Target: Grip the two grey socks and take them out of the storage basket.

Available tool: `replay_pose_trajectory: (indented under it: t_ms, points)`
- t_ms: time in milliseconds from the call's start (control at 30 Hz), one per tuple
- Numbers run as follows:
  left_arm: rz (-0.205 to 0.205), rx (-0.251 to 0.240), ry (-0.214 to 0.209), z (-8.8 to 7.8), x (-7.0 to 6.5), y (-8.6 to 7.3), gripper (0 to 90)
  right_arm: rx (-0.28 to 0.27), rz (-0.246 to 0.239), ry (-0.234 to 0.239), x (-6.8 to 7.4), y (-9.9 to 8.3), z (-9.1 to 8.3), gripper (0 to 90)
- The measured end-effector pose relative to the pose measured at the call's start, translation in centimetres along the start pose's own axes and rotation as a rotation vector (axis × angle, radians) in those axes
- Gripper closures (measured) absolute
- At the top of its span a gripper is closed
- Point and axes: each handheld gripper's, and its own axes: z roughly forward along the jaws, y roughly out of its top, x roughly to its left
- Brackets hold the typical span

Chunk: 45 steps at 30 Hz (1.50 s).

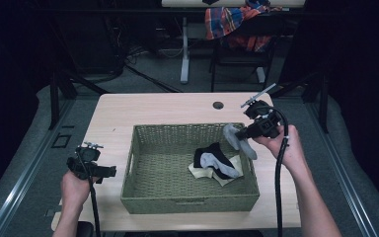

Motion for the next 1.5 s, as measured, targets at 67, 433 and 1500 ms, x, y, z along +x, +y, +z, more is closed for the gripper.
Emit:
replay_pose_trajectory:
  t_ms: [67,433,1500]
  points:
    - [0.003,-0.001,0.000,0.0,0.0,0.0,1.6,-0.006,0.007,-0.005,-0.1,-0.1,-0.3,83.4]
    - [0.004,-0.002,0.000,0.0,0.0,0.0,1.7,-0.031,0.046,-0.035,-1.6,-1.2,-1.8,83.4]
    - [0.001,-0.004,-0.014,0.0,0.0,0.1,0.8,-0.058,0.213,-0.155,-7.3,-5.7,-5.0,83.5]
